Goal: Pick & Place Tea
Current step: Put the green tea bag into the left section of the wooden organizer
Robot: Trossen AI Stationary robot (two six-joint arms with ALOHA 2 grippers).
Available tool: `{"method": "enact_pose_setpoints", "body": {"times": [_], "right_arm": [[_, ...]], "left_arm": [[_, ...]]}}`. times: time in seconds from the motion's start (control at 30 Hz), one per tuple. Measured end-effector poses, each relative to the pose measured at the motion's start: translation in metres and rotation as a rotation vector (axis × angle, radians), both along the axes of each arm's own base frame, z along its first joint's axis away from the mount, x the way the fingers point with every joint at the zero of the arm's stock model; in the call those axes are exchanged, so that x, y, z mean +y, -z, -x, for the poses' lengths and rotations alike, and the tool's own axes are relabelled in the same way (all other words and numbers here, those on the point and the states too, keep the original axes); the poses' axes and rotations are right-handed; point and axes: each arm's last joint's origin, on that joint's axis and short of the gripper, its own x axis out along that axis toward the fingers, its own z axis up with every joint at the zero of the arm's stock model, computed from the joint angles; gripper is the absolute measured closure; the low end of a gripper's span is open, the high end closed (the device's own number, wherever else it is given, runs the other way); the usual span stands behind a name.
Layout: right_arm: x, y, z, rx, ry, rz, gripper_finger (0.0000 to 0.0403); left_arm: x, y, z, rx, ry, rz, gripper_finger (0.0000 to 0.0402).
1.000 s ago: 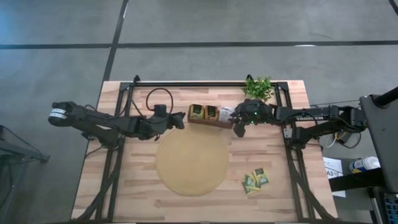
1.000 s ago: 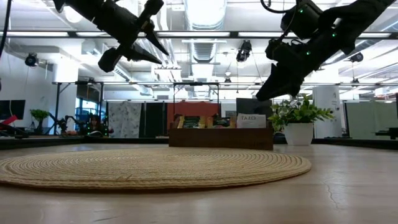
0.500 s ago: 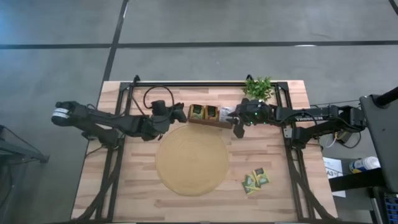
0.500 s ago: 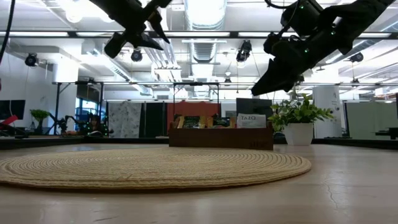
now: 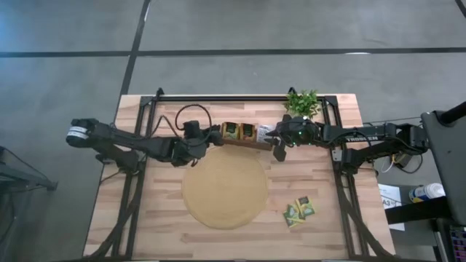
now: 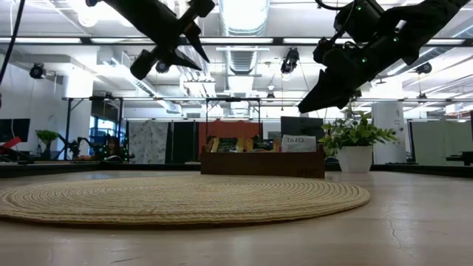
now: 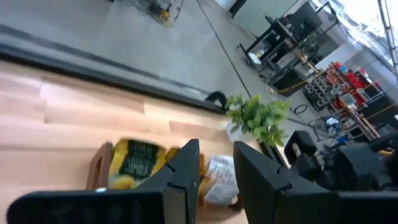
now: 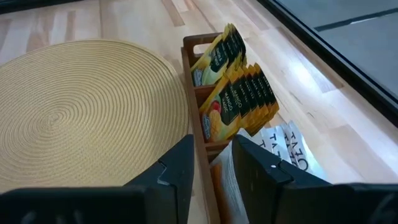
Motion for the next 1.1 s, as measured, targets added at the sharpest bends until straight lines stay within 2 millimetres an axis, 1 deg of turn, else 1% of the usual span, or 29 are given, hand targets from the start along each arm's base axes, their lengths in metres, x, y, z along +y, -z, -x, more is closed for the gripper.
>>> {"method": "enact_pose_setpoints", "body": {"times": [0.1,0.37,0.6,0.9,1.1], "right_arm": [[0.000,0.000,0.000,-0.001,0.002,-0.002,0.0298],[0.000,0.000,0.000,0.005,0.001,-0.001,0.0294],[0.000,0.000,0.000,0.005,0.002,-0.002,0.0303],[0.000,0.000,0.000,0.005,0.003,-0.002,0.0296],[0.000,0.001,0.000,0.005,0.009,-0.012,0.0298]], "left_arm": [[-0.001,0.005,-0.003,-0.009,0.001,0.025,0.0307],[0.000,0.011,-0.006,0.019,0.002,0.019,0.0307],[0.005,0.012,-0.006,0.048,-0.007,0.004,0.0307],[0.007,0.013,-0.005,0.071,-0.015,0.000,0.0307],[0.009,0.014,-0.005,0.094,-0.014,-0.017,0.0307]]}}
